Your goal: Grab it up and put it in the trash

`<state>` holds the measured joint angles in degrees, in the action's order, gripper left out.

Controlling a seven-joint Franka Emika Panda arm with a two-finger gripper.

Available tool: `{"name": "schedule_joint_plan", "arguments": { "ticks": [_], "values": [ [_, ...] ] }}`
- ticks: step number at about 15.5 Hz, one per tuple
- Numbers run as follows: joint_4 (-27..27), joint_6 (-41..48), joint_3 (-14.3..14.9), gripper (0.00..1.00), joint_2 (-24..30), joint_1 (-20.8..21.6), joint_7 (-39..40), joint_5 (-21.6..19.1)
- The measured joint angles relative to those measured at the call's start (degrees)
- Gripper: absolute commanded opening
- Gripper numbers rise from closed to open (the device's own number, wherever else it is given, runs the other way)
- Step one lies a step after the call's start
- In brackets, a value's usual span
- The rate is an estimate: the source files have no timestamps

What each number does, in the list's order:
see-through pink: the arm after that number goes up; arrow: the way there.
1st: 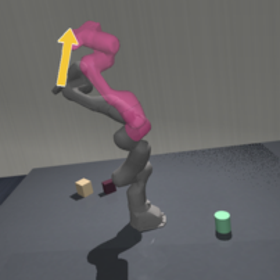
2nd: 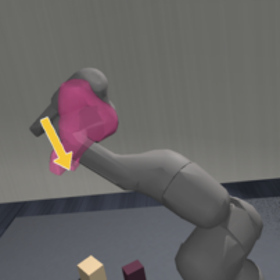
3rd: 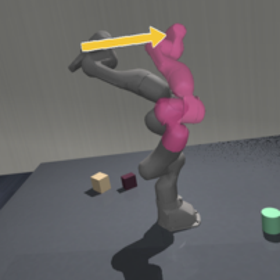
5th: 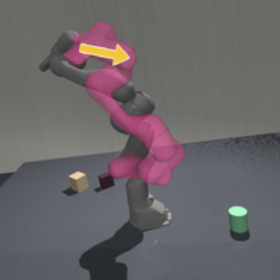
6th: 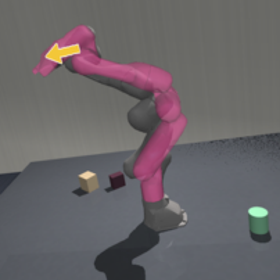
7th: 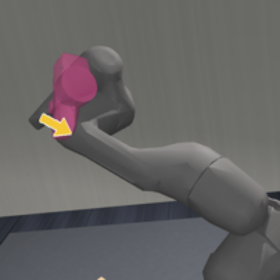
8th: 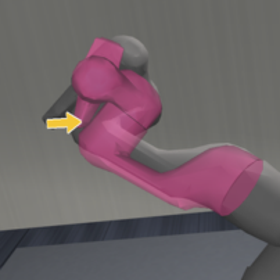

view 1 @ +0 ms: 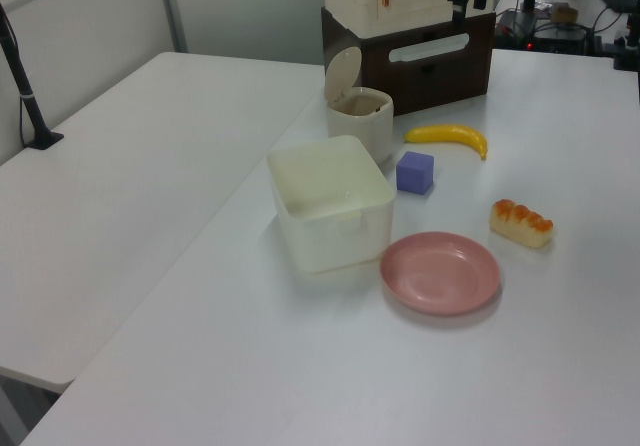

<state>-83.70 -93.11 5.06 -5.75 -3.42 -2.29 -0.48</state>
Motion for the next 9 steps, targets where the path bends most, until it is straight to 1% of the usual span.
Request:
{"name": "schedule_joint_plan", "arguments": {
  "ticks": [9],
  "values": [
    [-4.5, 0.3, -0.2, 1.00, 1.8, 1.4, 0.0, -0.5]
  ]
}}
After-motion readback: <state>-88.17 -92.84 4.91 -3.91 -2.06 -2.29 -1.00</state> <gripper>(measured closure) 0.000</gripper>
